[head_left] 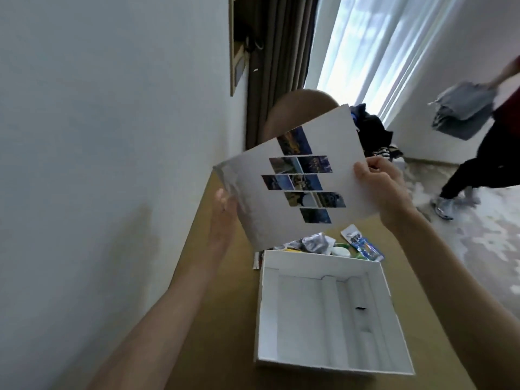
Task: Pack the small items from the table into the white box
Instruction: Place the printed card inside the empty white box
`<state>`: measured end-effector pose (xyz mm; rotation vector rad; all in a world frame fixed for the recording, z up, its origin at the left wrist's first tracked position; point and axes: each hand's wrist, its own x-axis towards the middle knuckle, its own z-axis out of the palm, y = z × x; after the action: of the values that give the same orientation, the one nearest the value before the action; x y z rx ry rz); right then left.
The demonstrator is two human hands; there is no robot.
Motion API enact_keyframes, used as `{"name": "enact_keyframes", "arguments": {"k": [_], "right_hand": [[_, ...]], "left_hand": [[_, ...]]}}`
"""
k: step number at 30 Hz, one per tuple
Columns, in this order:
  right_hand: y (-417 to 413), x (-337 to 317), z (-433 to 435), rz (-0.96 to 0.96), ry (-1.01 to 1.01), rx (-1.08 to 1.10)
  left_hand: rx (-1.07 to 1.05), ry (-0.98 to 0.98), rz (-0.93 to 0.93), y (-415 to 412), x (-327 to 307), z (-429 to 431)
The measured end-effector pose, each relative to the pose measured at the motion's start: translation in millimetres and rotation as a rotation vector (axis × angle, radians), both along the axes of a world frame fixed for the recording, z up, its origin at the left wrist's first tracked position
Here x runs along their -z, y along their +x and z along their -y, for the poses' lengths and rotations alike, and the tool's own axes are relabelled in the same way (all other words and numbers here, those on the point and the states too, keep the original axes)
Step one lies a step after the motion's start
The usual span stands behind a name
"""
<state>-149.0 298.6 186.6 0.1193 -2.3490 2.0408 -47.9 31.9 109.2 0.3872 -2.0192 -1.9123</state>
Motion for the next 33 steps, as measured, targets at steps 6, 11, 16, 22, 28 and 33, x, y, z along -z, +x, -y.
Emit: {"name": "enact_keyframes", "arguments": {"k": [6,11,16,22,28,33], "right_hand": [[44.2,13.9,-73.0,0.148,-0.136,0.107],[79.0,53.2,-96.2,0.213,0.025,0.085],[102.6,101.9,-113.6,0.259,0.032,0.062],[104.9,133.6,-117.7,0.32,0.083,0.088],[102.1,135.5,-120.3,0.289,0.076,0.092],[98.6,139.0,-122.0,0.299,0.117,0.091]], "left_hand": [[-0.094,-0.022,-0.006,-11.3,-20.1,-56.4],[-0.13,-0.077,0.046,7.0,1.0,-87.2],[-0.081,-0.073,0.085,47.7,25.3,-110.1],[-0.024,-0.314,0.099,71.9,27.6,-122.2],[0.069,-0.418,0.132,72.3,27.0,-116.9],[0.127,-0.397,0.188,69.0,27.2,-107.7]]}}
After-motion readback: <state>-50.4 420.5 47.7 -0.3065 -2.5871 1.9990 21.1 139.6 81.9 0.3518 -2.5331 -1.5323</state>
